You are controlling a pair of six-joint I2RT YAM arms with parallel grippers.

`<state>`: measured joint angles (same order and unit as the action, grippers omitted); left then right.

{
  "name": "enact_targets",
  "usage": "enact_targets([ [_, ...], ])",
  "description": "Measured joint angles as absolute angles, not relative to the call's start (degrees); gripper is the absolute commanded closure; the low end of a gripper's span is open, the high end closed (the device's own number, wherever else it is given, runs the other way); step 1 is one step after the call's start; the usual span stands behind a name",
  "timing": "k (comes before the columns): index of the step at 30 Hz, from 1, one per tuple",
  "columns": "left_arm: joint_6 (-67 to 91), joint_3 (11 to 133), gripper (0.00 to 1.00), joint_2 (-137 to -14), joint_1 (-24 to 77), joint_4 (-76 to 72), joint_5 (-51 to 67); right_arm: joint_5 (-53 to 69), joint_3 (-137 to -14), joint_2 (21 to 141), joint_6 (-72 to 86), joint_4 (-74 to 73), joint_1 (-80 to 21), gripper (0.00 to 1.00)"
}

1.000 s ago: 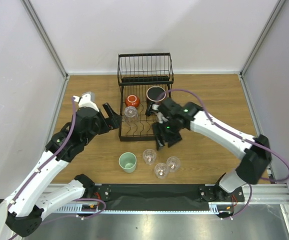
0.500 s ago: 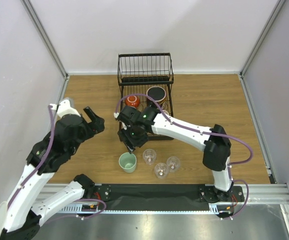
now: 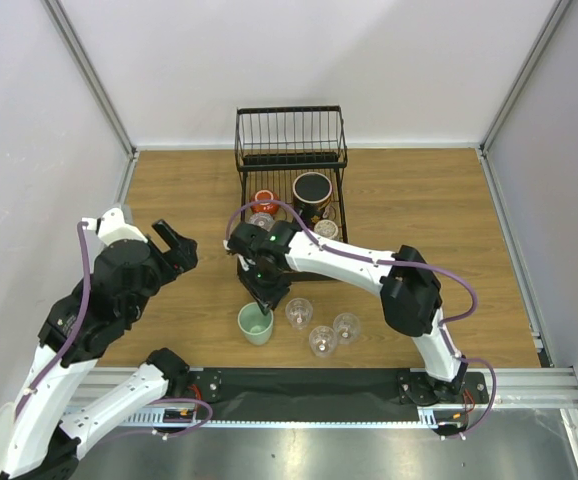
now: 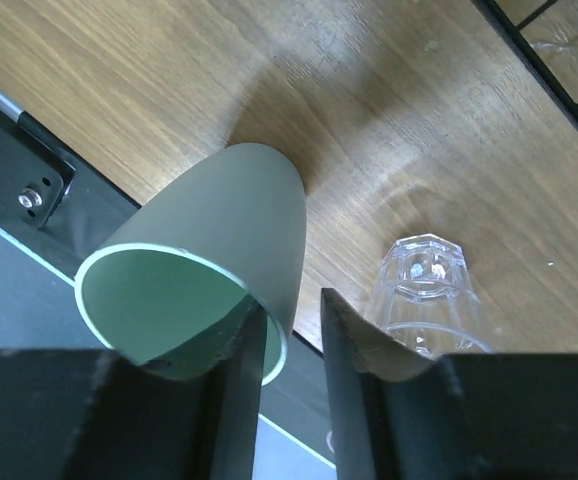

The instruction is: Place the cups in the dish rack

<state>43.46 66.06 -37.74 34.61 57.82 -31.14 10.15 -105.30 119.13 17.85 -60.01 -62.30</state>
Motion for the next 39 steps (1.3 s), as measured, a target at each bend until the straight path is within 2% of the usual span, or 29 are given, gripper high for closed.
enact_targets([
  [3, 43.31, 66.06, 0.11, -37.71, 34.61, 57.84, -31.29, 10.74, -106.34, 119.61, 17.39, -60.71, -62.3, 0.88],
  [4, 43.22, 66.06, 0.11, -37.71, 34.61, 57.84, -31.31, 10.98, -106.85, 119.72, 17.15, -61.01, -62.3, 0.99],
  [5, 43.09, 66.06, 0.1, -37.71, 34.61, 57.84, -31.31, 11.03, -107.2, 119.77, 16.78, -61.21, -62.3, 1.0],
  [10, 42.33, 66.41, 0.01, -37.8, 34.61, 57.39, -30.48, 12.14, -108.42, 119.57, 15.84, -61.49, -62.06, 1.0],
  [15, 41.36, 68.93, 0.01, -37.98, 34.59, 53.45, -27.83, 14.63, -107.66, 114.78, 16.03, -59.96, -59.66, 1.0],
  [20, 43.29, 73.1, 0.0, -39.77, 34.59, 47.64, -24.97, 19.44, -99.77, 97.03, 19.07, -51.18, -50.87, 1.0],
  [26, 51.35, 75.11, 0.0, -44.42, 34.59, 39.0, -19.09, 26.09, -87.83, 74.0, 27.66, -34.26, -34.72, 1.0],
  [29, 59.07, 72.23, 0.0, -45.34, 34.59, 32.6, -15.7, 29.61, -83.57, 68.53, 32.21, -27.07, -31.79, 1.0],
  [34, 71.7, 59.4, 0.0, -44.93, 34.59, 16.88, -8.49, 33.56, -77.14, 66.04, 39.35, -17.91, -29.23, 1.0],
  [39, 75.92, 57.32, 0.0, -51.05, 35.66, 6.72, -3.7, 35.97, -74.48, 66.06, 44.1, -13.32, -27.22, 1.0],
])
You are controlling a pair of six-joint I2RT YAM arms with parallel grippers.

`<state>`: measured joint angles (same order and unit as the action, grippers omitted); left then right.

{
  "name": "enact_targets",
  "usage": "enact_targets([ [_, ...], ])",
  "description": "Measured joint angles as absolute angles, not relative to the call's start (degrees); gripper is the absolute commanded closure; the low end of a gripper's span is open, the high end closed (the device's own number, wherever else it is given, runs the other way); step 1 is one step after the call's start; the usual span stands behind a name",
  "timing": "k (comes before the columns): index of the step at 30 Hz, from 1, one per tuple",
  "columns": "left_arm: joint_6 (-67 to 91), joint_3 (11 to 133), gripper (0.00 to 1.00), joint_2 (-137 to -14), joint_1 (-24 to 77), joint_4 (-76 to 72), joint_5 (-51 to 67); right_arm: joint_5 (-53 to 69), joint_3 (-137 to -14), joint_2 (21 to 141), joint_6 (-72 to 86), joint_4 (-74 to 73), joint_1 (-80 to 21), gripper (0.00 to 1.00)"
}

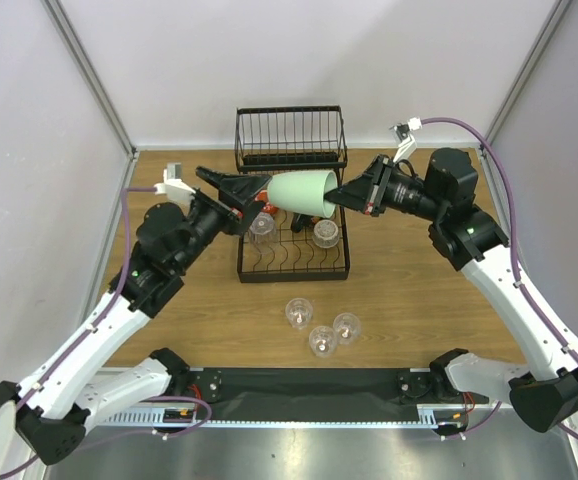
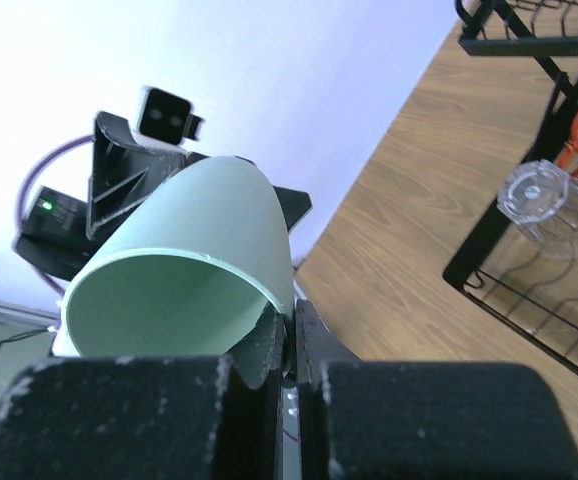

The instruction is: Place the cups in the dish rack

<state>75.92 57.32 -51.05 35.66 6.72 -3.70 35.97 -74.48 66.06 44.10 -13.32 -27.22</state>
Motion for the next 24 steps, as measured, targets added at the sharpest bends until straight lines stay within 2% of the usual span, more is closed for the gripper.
enact_targets([
  [10, 82.24, 52.66, 0.0, -51.13, 39.99, -8.6, -1.74, 38.39, -73.93, 66.04, 46.98, -8.54, -26.39, 1.0],
  [15, 85.73, 51.64, 0.06, -51.31, 40.95, -10.87, -1.72, 38.46, -72.95, 66.08, 48.01, -7.16, -26.46, 1.0],
  [19, 87.64, 50.92, 0.16, -51.51, 41.25, -12.34, -1.72, 38.48, -72.29, 66.17, 48.14, -6.42, -27.22, 1.0],
  [24, 89.06, 50.06, 0.19, -52.1, 41.39, -15.0, -1.69, 38.7, -72.01, 66.35, 48.4, -5.76, -28.01, 1.0],
])
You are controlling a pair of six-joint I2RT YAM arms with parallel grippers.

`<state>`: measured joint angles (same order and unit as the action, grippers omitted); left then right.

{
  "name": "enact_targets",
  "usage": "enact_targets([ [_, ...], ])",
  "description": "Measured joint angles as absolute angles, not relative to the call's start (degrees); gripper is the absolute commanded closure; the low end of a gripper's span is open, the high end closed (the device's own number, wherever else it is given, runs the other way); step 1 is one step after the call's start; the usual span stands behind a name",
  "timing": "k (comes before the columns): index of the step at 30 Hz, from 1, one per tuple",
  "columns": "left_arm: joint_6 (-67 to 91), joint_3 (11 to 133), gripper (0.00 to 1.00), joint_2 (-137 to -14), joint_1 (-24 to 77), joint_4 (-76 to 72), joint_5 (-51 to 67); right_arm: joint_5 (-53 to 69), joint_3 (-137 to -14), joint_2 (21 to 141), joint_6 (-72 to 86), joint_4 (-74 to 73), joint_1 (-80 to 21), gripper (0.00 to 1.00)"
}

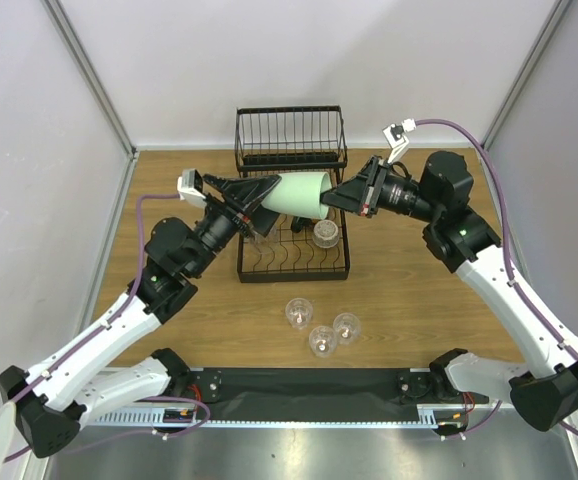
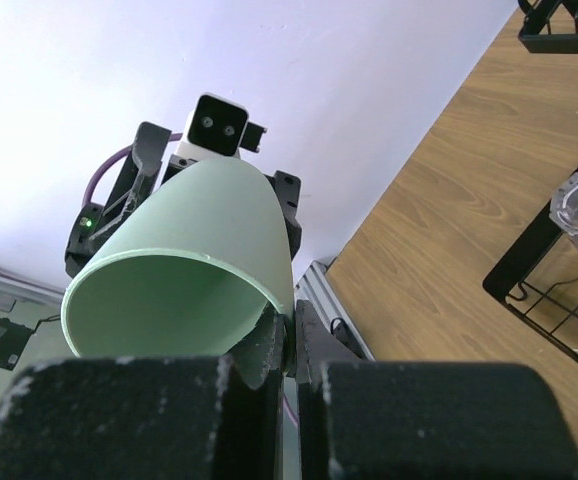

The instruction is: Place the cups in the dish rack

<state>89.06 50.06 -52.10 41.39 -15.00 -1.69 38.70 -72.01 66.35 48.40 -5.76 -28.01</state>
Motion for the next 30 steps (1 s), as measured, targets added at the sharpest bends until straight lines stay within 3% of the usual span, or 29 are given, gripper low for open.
enact_targets([
  [5, 90.08, 49.58, 0.48, -52.86, 41.39, -16.64, -1.52, 39.03, -72.01, 66.76, 48.45, -5.45, -28.1, 1.0],
  [6, 90.06, 49.58, 0.67, -53.1, 41.34, -17.06, -1.48, 38.96, -72.01, 66.87, 48.42, -5.48, -27.97, 1.0],
  [7, 90.06, 49.58, 0.79, -53.23, 41.3, -17.15, -1.67, 38.89, -72.03, 67.0, 48.4, -5.5, -27.94, 0.96],
  [8, 90.08, 49.39, 0.91, -53.25, 41.23, -17.39, -1.8, 38.85, -72.14, 67.18, 48.29, -5.72, -27.92, 0.85],
  [9, 90.02, 49.19, 1.0, -53.21, 41.23, -17.5, -1.89, 38.85, -72.27, 67.37, 48.27, -5.98, -27.92, 0.68],
  [10, 90.0, 48.99, 1.0, -53.17, 41.21, -17.43, -1.83, 38.76, -72.73, 67.7, 47.99, -6.85, -27.92, 0.39],
  [13, 88.82, 48.82, 1.0, -52.97, 41.23, -15.68, -1.28, 37.67, -74.83, 69.12, 46.15, -11.62, -28.03, 0.09],
  [15, 85.91, 49.36, 1.0, -52.51, 41.06, -12.01, -1.45, 35.73, -76.51, 69.69, 43.94, -17.19, -27.66, 0.02],
  [24, 57.34, 68.03, 1.0, -57.82, 40.71, 9.61, -5.21, 18.17, -79.85, 69.25, 35.07, -45.32, -19.84, 0.02],
  [30, 41.28, 71.24, 1.0, -65.12, 43.13, 16.62, -12.01, 14.79, -79.24, 67.72, 32.69, -54.92, -13.45, 0.02],
])
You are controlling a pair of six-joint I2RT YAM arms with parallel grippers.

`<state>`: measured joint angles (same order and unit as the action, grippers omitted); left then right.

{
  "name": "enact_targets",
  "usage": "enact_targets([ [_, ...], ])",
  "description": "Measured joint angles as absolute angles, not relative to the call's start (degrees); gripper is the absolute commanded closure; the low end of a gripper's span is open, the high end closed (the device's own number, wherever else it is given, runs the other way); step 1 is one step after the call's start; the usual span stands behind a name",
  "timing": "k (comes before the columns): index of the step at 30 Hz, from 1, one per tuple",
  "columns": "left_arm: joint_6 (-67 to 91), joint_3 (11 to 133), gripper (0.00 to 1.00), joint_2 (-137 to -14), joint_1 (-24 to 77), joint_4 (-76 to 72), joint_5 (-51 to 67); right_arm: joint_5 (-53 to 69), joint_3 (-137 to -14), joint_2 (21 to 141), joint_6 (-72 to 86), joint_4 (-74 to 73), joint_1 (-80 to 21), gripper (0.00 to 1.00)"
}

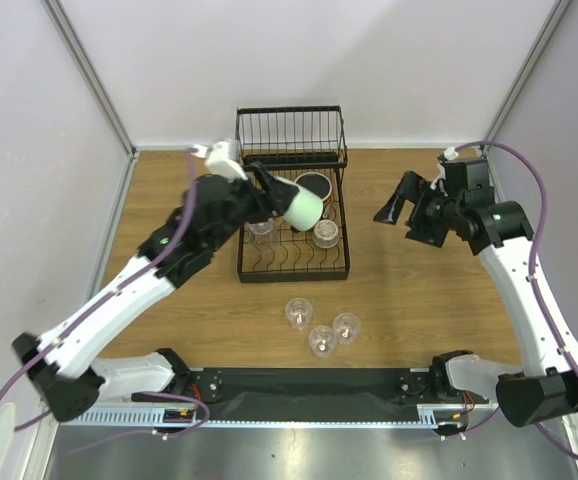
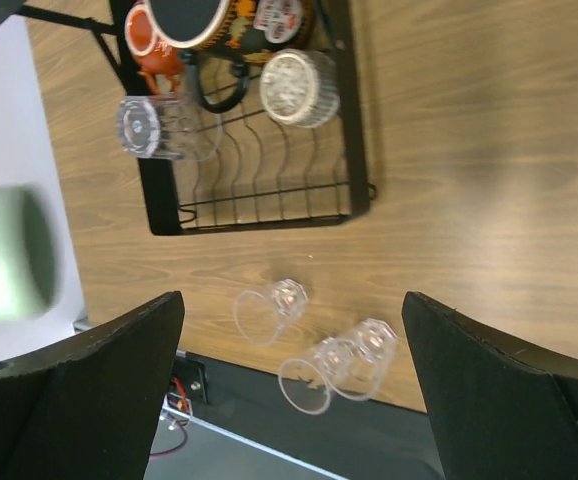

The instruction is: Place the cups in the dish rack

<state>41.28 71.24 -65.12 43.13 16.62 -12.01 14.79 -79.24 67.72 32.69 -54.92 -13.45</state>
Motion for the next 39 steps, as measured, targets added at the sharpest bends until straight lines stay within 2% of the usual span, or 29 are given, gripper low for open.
enact_targets([
  [6, 31.31, 72.79, 1.0, -74.41, 49.54, 21.08, -20.34, 14.48, -78.85, 62.5, 30.37, -60.01, -9.74, 0.03],
  [16, 23.27, 69.54, 1.0, -82.61, 53.12, 15.22, -30.15, 14.63, -79.33, 58.94, 26.94, -66.46, -7.25, 0.03],
  [39, 22.9, 64.38, 1.0, -94.78, 53.45, 8.36, -35.38, 15.49, -81.45, 59.61, 23.09, -69.6, -4.99, 0.04],
])
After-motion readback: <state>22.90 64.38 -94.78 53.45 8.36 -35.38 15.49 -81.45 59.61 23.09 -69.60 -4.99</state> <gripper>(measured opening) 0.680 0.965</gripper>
